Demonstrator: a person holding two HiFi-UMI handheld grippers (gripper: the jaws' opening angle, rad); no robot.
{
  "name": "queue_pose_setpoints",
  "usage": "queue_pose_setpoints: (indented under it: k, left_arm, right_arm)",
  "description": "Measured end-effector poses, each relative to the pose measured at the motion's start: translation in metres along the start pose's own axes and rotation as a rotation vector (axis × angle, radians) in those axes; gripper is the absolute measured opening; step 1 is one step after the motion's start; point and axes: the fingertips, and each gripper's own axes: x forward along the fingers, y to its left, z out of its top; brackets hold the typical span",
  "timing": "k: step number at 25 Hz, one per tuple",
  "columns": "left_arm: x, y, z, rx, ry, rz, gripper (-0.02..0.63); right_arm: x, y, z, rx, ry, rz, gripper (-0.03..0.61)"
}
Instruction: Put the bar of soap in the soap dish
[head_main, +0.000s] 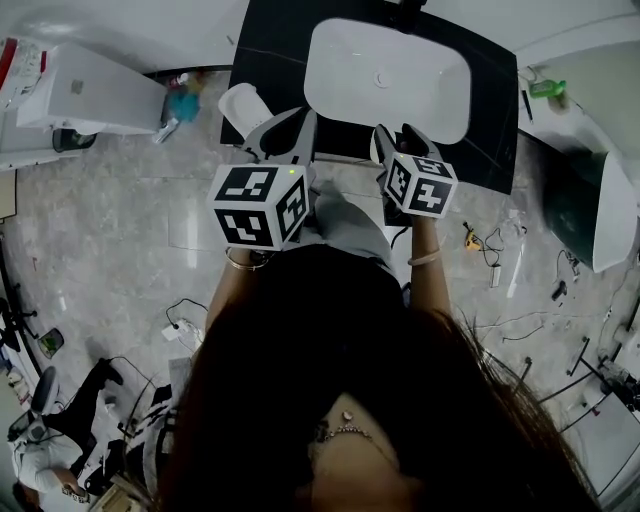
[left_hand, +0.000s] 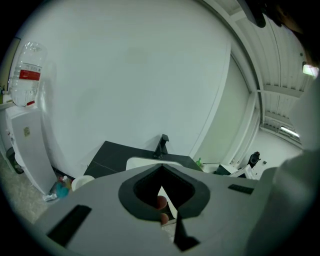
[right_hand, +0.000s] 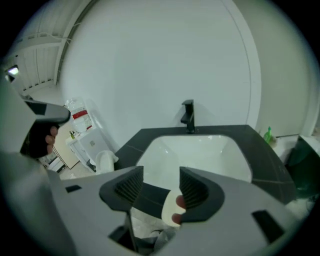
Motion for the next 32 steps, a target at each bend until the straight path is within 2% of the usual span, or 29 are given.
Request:
queue_pose_setpoints:
  k: [2, 4, 10, 15, 21, 27, 32]
  left_arm:
    - [0.003, 0.001, -0.003, -0.001, 0.016, 0.006, -0.006]
    - [0.006, 0.003, -0.006, -0.001, 0.03, 0.011, -0.005]
    - [0.011, 0.008, -0.011, 0.001, 0.063, 0.033, -0.005]
    - [0.017, 0.011, -0.011, 0.001, 0.074, 0.046, -0.005]
    - [0.016, 0.015, -0.013, -0.006, 0.078, 0.062, -0.005]
    - [0.013, 0.018, -0.016, -0.017, 0.082, 0.07, -0.005]
    - [0.008, 0.021, -0.017, -0.022, 0.077, 0.079, -0.006]
  right_arm:
    - [0.016, -0.008, -0.02, -0.002, 0.07, -0.015, 0.257]
    - [0.032, -0.017, -0.039, -0.005, 0.136, -0.036, 0.283]
    - [0.06, -0.035, -0.075, -0.003, 0.234, -0.123, 0.3]
    - [0.072, -0.039, -0.095, 0.025, 0.325, -0.123, 0.305]
    - [0.077, -0.039, -0.104, 0.042, 0.355, -0.126, 0.308]
    - [0.079, -0.039, -0.105, 0.004, 0.39, -0.18, 0.308]
    - [0.078, -0.038, -0.105, -0.001, 0.4, -0.183, 0.307]
